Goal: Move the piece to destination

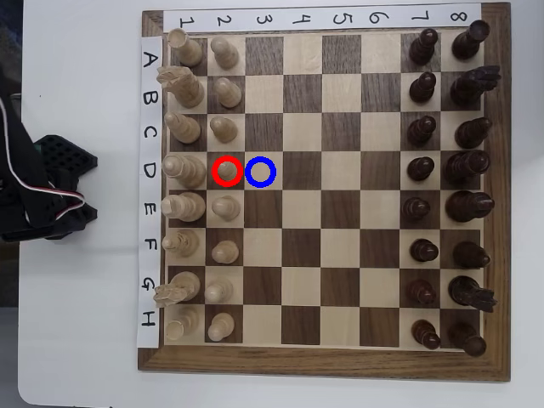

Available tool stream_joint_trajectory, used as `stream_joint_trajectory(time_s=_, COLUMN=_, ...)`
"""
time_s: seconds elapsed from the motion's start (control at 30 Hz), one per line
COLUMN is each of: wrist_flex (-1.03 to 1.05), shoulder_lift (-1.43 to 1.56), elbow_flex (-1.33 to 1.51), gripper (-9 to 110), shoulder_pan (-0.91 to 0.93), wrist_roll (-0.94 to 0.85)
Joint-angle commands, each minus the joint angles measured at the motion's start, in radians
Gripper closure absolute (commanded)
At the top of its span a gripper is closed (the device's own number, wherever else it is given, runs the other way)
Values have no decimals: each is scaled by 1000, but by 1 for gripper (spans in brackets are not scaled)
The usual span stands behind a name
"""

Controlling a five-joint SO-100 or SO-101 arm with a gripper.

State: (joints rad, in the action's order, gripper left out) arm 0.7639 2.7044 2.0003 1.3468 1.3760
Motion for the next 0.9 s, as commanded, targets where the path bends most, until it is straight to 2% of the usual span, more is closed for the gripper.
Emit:
stream_joint_trajectory(time_s=0.0, wrist_flex=-100, shoulder_lift=-236, elbow_flex=-517, gripper=100, shoulder_pan=-169, wrist_roll=201)
stream_joint_trajectory(time_s=0.23, wrist_flex=-91, shoulder_lift=-327, elbow_flex=-689, gripper=98, shoulder_pan=-376, wrist_roll=183)
stream_joint_trajectory(time_s=0.37, wrist_flex=14, shoulder_lift=-348, elbow_flex=-773, gripper=96, shoulder_pan=-555, wrist_roll=112)
stream_joint_trajectory(time_s=0.6, wrist_flex=420, shoulder_lift=-399, elbow_flex=-928, gripper=92, shoulder_pan=-881, wrist_roll=28)
stream_joint_trajectory(time_s=0.73, wrist_flex=661, shoulder_lift=-453, elbow_flex=-1006, gripper=88, shoulder_pan=-959, wrist_roll=114)
stream_joint_trajectory(time_s=0.87, wrist_flex=813, shoulder_lift=-494, elbow_flex=-1039, gripper=87, shoulder_pan=-1006, wrist_roll=167)
